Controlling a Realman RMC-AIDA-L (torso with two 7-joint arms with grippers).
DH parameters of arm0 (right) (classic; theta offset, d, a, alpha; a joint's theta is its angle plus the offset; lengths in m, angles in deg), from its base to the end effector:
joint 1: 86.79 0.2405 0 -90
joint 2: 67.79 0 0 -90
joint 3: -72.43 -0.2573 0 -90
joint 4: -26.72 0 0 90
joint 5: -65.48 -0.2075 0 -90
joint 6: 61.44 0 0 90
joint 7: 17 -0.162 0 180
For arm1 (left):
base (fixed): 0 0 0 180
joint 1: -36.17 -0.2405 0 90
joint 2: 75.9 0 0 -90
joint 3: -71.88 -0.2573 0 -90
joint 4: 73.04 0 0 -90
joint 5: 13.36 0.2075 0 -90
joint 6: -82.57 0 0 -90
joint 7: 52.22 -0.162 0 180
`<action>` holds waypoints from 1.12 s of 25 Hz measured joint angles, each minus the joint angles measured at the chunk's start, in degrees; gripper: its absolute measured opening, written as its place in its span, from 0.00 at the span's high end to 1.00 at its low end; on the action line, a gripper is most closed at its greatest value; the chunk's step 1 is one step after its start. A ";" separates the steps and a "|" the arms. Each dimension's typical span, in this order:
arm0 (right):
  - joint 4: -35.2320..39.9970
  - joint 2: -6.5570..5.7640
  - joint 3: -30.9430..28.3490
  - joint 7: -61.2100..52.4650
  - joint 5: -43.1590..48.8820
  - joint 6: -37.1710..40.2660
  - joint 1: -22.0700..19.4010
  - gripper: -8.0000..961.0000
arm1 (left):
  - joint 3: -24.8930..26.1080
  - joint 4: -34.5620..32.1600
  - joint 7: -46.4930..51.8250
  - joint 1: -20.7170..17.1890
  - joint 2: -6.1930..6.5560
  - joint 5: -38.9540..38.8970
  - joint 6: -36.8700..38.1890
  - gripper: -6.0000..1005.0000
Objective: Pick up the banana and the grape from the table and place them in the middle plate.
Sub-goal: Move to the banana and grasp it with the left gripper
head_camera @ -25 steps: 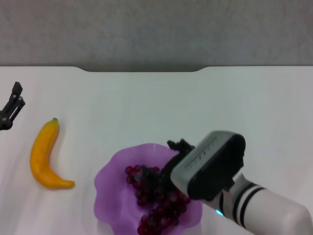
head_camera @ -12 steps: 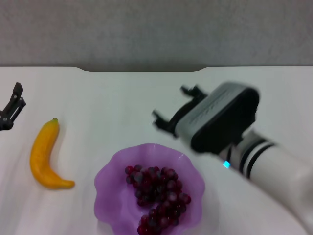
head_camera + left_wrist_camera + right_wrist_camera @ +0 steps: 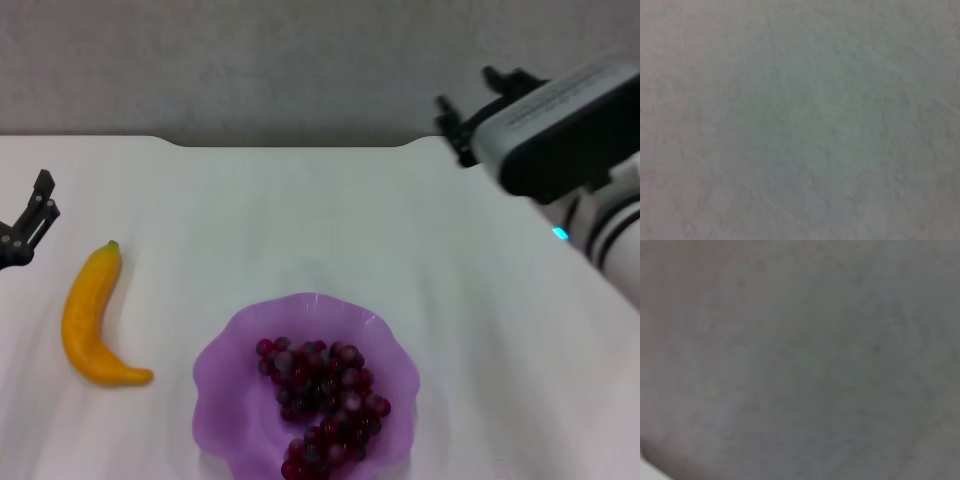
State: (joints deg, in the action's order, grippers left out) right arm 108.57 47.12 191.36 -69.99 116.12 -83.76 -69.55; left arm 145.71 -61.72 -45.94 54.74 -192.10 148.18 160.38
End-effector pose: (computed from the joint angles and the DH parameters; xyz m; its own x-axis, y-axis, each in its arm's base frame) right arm 0.1521 0.3904 -0.0205 0.9535 -0.0760 -0.2916 -0.3007 -0.3005 -0.9051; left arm -0.3288 0.3225 0.0298 0.7720 -0.2392 0.5889 0.5690 -0.1528 -0.8080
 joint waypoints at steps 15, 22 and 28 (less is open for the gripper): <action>-4.09 0.01 1.94 -47.85 44.04 -15.89 -9.19 0.80 | 0.00 0.02 0.15 -0.11 0.00 -0.24 -0.34 0.13; -16.00 -0.10 10.18 -75.30 59.50 -33.51 -9.34 0.94 | 0.00 0.02 2.09 -0.16 0.02 -0.03 -0.45 0.13; -25.98 -0.16 14.91 -95.29 61.25 -40.00 -9.58 0.95 | -0.08 -0.01 3.20 -0.19 0.17 0.00 -0.48 0.13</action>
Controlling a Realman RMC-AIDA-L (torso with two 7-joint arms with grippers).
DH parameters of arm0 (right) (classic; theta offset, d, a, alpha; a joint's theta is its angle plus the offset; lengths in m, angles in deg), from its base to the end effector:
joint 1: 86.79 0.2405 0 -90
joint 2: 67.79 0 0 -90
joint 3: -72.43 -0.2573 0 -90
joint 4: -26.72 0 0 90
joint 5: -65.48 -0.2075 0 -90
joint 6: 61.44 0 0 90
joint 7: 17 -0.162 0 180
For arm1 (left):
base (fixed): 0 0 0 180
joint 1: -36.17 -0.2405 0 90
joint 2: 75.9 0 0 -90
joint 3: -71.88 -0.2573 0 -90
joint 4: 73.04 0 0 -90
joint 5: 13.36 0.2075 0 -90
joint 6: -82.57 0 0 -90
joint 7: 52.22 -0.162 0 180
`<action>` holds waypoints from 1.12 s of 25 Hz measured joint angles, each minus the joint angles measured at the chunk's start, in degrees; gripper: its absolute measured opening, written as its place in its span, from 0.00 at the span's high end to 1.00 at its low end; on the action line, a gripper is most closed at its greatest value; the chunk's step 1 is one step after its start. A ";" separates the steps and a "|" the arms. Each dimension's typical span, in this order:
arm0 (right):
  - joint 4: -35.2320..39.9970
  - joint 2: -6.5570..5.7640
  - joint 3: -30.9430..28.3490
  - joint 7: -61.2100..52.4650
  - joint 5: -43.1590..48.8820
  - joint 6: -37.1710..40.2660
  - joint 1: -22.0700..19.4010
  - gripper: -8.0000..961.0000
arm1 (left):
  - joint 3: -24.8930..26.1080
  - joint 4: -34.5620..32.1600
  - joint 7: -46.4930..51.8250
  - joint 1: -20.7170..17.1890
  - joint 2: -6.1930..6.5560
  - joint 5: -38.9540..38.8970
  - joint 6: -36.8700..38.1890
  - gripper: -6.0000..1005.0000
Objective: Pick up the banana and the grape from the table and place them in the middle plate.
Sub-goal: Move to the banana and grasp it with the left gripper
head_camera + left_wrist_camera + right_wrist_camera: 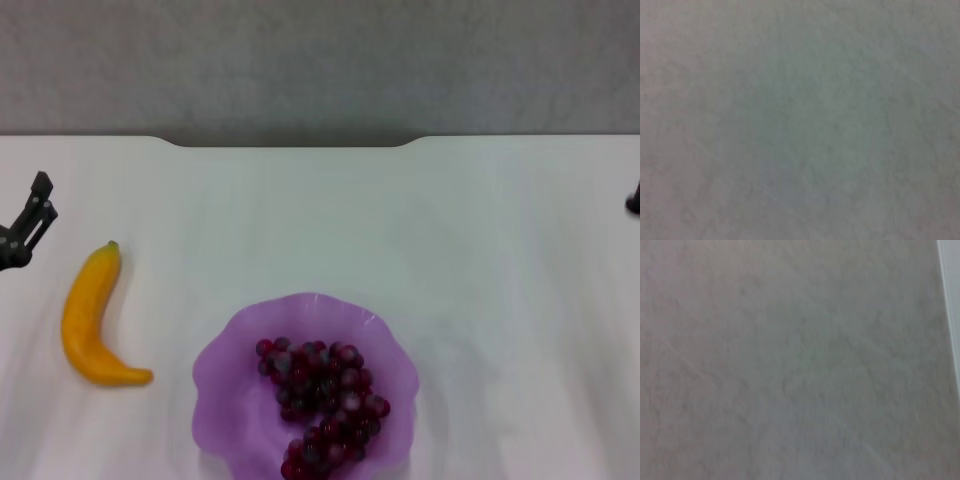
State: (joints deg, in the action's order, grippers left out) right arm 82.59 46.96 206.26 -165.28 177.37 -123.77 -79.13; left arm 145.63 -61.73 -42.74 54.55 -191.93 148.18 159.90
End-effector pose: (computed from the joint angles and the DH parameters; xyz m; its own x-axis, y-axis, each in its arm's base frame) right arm 0.2608 0.3203 0.0061 0.7158 0.1717 -0.6768 -0.6957 0.0923 -0.7124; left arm -0.3315 0.3219 0.0301 0.7440 -0.2200 0.6309 0.6095 -0.1631 -0.7758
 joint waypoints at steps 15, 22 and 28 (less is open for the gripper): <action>-14.77 0.27 12.02 -9.31 -9.48 0.19 3.99 0.95 | -4.89 5.34 8.68 0.37 0.17 2.89 -9.35 0.13; -14.92 0.20 12.95 -9.38 -9.51 0.71 4.87 0.95 | -7.29 37.79 8.21 -10.35 5.79 2.89 -37.04 0.13; -15.28 0.20 13.30 -9.46 -9.50 2.70 5.70 0.95 | 0.01 62.78 -1.61 -17.93 3.15 2.90 -66.33 0.13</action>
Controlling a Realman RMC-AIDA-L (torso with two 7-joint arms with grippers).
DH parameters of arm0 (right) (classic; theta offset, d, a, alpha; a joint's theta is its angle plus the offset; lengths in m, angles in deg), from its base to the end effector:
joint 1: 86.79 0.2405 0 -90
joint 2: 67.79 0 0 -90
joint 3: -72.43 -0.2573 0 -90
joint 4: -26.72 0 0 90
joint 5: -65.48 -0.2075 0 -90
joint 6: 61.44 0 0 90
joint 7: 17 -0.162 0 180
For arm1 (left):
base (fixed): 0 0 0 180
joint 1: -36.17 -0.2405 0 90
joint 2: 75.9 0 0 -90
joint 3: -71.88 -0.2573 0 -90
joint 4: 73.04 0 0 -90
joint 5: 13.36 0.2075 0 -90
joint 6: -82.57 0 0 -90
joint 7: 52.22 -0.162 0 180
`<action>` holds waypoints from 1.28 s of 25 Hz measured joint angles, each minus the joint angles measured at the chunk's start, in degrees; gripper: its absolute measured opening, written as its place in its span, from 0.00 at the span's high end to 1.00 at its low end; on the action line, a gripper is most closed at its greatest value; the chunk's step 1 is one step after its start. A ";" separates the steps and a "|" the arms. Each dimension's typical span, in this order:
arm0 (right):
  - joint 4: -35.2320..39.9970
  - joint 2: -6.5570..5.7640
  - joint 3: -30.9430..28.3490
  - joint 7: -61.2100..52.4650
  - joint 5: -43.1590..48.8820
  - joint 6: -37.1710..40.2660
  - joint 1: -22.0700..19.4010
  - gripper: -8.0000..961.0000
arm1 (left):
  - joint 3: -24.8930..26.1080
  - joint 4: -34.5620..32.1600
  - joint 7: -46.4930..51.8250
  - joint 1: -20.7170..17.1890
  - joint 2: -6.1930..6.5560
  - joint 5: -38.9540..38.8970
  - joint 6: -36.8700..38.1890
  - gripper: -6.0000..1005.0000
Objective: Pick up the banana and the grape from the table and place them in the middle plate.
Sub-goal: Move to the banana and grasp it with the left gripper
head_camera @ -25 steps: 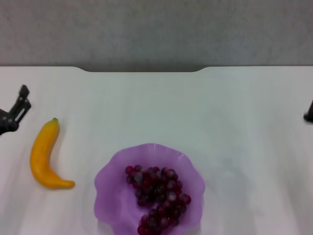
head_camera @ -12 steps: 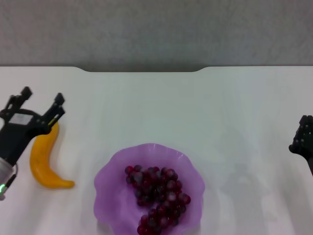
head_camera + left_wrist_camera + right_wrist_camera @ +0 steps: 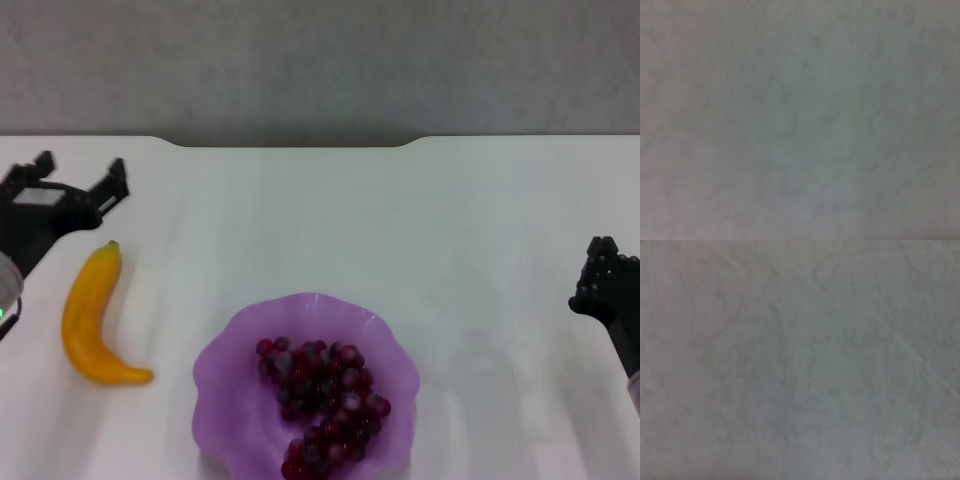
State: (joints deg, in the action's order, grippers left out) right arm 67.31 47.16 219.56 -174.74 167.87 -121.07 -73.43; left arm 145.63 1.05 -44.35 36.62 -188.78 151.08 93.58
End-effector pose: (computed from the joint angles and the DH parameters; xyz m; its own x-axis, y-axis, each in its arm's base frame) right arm 0.3083 0.3088 -0.0461 0.7178 -0.0633 -0.6934 -0.6953 -0.0139 -0.7185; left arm -0.2643 0.3506 0.0269 0.7070 0.1665 0.6874 0.7071 -0.1826 -0.6831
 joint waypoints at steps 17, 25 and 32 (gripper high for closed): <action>0.46 0.00 1.54 -0.08 0.09 0.02 1.11 0.95 | 10.71 5.56 -6.57 8.56 -3.55 -1.47 -39.26 0.13; 1.10 -0.08 1.67 -0.03 0.42 -0.03 1.14 0.95 | 12.01 -0.19 -6.59 11.68 -3.45 -1.79 -40.85 0.13; 1.34 -0.09 1.73 0.06 0.51 -0.10 1.14 0.95 | 12.17 -9.05 -6.73 15.99 -3.45 -1.64 -39.53 0.13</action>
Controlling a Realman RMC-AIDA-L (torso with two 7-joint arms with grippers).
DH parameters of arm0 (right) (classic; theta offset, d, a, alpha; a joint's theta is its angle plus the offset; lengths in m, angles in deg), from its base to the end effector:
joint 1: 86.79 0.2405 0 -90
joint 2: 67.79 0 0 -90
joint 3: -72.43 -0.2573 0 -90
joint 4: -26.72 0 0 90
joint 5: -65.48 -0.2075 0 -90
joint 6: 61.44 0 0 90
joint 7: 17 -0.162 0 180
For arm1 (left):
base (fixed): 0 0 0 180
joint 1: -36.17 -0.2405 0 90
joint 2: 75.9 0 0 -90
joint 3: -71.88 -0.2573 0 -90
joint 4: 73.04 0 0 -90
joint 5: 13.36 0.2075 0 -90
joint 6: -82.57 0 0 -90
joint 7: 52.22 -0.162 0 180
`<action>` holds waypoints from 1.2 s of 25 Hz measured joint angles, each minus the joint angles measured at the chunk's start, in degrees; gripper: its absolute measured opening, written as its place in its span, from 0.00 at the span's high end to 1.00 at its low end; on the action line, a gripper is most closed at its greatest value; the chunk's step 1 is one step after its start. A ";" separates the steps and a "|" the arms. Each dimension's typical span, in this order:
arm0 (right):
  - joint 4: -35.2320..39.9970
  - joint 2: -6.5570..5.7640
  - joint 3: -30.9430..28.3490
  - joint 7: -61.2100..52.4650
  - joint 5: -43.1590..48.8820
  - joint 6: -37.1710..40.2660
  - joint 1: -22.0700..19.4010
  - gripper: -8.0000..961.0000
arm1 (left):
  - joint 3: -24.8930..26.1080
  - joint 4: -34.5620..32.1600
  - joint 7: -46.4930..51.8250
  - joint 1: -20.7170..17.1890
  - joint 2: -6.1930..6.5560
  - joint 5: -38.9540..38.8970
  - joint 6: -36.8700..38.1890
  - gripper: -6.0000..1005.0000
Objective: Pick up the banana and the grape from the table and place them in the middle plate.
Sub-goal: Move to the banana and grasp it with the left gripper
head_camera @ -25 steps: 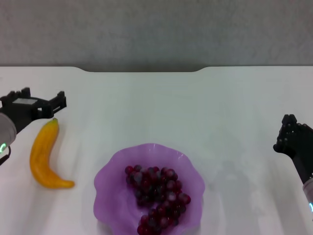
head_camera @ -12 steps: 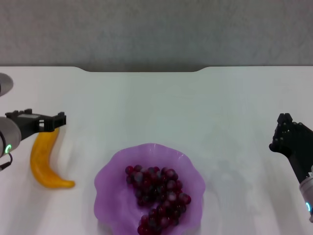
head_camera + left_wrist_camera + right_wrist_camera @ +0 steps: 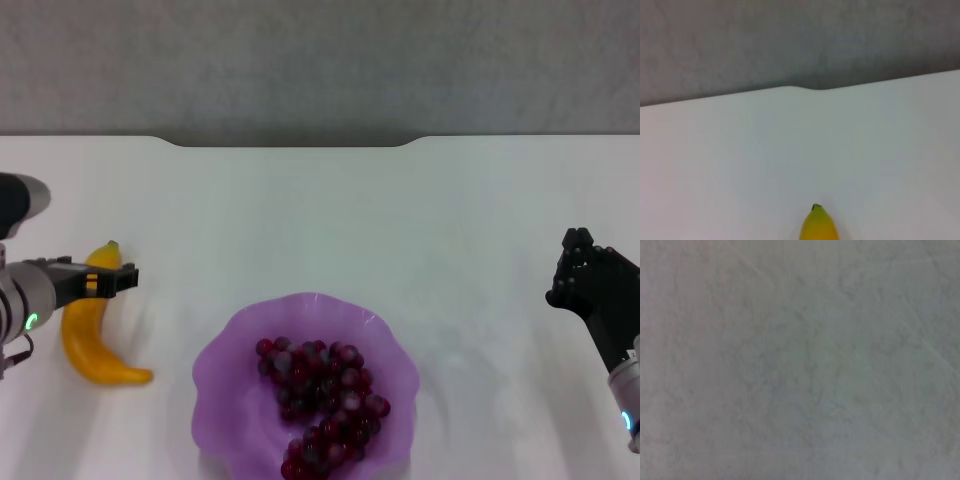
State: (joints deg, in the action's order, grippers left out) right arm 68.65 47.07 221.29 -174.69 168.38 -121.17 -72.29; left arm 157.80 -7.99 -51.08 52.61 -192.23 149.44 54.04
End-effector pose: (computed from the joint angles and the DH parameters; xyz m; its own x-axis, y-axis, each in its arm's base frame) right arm 0.2927 0.3119 -0.0534 0.7153 -0.0452 -0.6973 -0.6986 -0.0698 -0.7121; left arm -0.3070 0.3863 -0.0075 0.6088 0.6568 0.4449 0.6678 -0.1215 -0.7343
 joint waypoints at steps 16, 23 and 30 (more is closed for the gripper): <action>0.44 0.01 1.18 0.19 0.10 -0.49 0.08 0.95 | 2.51 -13.71 0.09 4.96 -0.10 -0.42 7.97 0.13; 0.51 -0.03 1.17 0.04 0.12 -0.50 0.09 0.95 | 2.53 -15.80 -0.03 5.34 -0.07 -0.42 9.74 0.13; 0.53 -0.08 1.25 -0.04 0.12 -0.51 0.09 0.95 | 2.11 -16.10 -0.29 5.36 -0.04 -0.39 9.85 0.13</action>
State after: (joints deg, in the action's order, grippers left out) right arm 69.17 46.99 222.53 -174.73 168.50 -121.69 -72.20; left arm 159.91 -24.09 -51.38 57.97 -192.27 149.05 63.90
